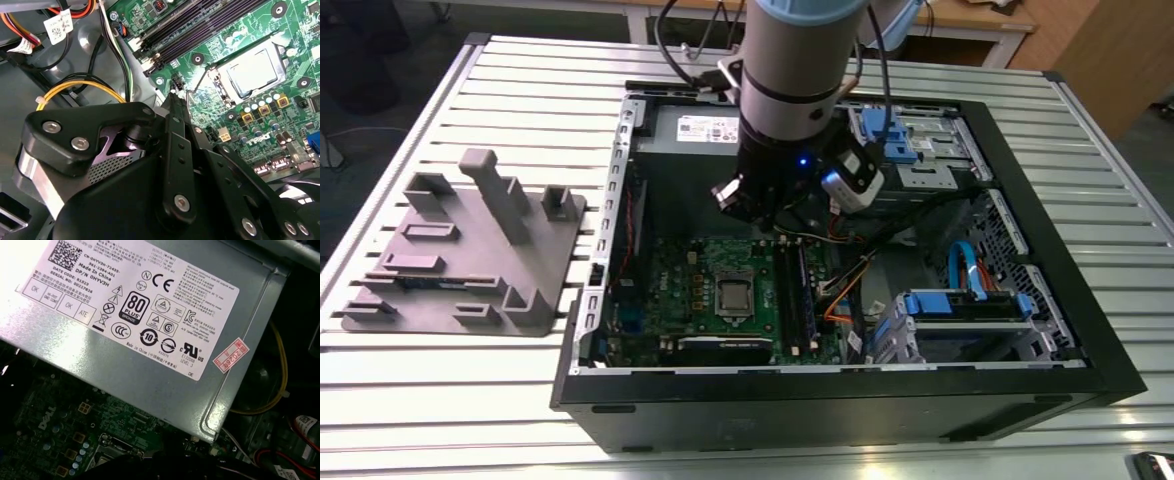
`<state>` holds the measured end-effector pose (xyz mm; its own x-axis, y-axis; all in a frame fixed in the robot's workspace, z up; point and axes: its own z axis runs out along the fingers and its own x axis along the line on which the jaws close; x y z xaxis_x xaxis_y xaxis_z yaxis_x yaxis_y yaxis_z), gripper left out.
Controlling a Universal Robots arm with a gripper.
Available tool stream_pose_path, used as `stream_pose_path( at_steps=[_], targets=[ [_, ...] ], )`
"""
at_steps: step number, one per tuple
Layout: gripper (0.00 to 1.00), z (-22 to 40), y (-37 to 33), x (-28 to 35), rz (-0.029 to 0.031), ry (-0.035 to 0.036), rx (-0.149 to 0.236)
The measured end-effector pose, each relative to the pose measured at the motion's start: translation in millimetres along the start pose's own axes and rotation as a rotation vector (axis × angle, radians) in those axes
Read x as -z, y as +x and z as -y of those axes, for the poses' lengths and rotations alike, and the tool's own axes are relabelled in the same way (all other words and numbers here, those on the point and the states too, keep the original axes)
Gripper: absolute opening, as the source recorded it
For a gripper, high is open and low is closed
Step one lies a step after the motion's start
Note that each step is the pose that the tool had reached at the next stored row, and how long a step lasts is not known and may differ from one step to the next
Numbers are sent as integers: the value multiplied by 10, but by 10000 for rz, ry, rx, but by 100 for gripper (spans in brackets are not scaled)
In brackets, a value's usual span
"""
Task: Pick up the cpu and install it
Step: 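Install the first cpu locking lever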
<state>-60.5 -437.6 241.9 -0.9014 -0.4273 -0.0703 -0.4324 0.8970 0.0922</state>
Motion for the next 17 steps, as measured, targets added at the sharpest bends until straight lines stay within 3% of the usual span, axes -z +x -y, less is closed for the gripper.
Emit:
stream_pose_path(
  at_steps=[7, 12, 17],
  targets=[
    [10, -24, -6, -3, 3, 2, 0],
    [10, -52, 50, -7, 48, 23, 6],
    [10, -45, 61, -6, 24, 79, 8]
  ],
)
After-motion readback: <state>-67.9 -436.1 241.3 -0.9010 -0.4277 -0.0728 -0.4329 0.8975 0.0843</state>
